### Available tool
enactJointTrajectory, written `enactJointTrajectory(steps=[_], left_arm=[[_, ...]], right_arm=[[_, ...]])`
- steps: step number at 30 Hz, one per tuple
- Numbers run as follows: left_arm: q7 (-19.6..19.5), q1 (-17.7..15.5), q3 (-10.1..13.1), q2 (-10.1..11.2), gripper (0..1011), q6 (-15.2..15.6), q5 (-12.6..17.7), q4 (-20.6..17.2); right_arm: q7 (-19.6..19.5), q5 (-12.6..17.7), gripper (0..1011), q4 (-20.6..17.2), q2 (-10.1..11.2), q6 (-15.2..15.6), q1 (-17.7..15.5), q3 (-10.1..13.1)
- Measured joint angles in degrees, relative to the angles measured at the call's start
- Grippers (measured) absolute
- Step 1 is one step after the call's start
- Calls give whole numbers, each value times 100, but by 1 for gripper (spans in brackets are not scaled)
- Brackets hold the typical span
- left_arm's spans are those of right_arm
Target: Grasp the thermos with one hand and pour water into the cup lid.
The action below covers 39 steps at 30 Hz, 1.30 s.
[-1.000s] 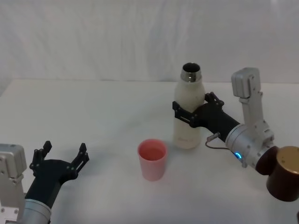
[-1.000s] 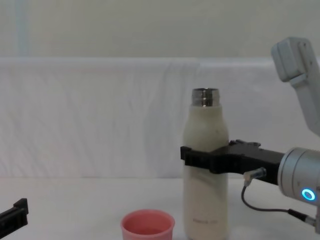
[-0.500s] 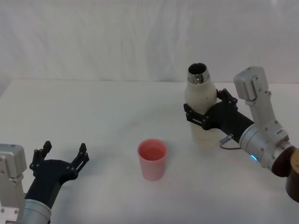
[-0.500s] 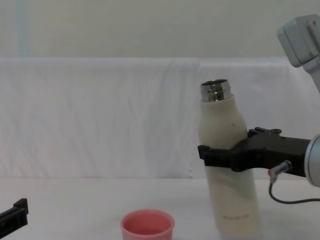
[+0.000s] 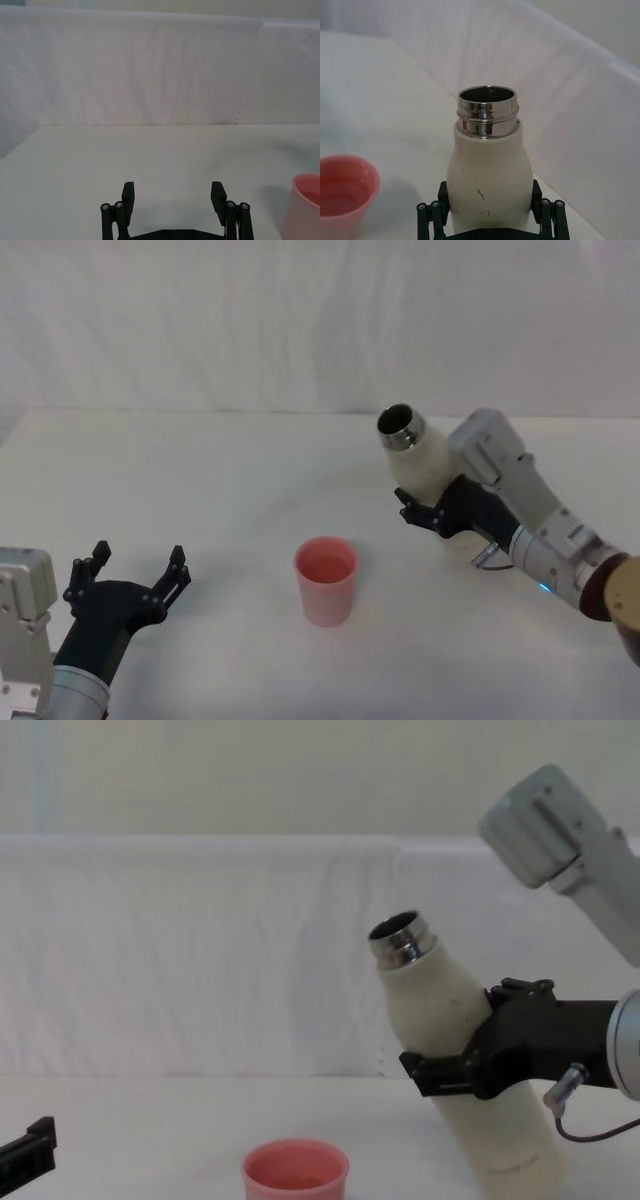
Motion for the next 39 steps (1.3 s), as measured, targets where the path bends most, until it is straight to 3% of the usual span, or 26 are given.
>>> enactJointTrajectory(steps=[28, 39], left_arm=[[0, 0, 0, 0, 1001, 0, 0, 0], [0, 0, 0, 0, 1001, 0, 0, 0]], right_arm=[[556, -2027, 957, -77, 292, 752, 558, -1001], [793, -2475, 957, -76, 335, 840, 646, -1151]])
